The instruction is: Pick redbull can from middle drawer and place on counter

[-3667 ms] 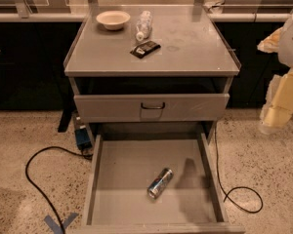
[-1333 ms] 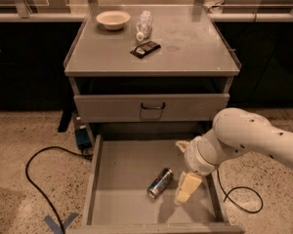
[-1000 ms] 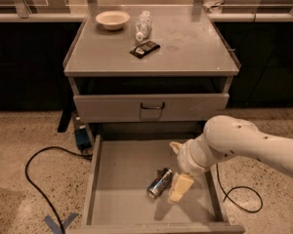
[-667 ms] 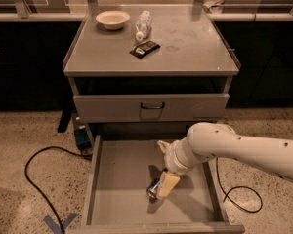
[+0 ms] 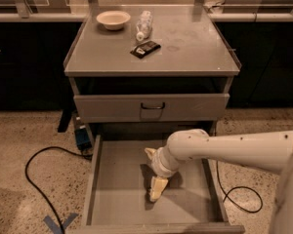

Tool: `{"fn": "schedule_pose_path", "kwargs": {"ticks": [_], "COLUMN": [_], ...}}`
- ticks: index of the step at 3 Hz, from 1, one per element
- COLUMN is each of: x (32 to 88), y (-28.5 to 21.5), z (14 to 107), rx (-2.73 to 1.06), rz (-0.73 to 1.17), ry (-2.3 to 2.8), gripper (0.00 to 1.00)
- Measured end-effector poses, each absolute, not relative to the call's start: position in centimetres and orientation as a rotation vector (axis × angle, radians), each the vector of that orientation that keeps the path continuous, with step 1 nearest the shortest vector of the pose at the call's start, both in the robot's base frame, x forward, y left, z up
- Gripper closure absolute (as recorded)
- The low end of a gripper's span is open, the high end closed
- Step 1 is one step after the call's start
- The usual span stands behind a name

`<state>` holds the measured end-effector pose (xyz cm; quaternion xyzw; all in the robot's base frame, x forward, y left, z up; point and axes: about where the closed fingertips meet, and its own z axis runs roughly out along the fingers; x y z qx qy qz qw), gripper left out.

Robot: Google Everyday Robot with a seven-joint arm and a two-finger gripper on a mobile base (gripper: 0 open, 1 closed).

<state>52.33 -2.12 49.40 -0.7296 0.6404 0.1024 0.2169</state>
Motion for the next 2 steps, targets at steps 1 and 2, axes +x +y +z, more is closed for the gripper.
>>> {"fn": "schedule_pose_path", "kwargs": {"ticks": [1, 2], "x": [52.17, 52.13], "y": [-3.33, -3.28], "z": [46.61, 46.43], "rx": [-2.161, -2.159], "rz": [0.261, 0.266], "ry": [1.763, 1.764], "gripper": [0.0, 0.0]}}
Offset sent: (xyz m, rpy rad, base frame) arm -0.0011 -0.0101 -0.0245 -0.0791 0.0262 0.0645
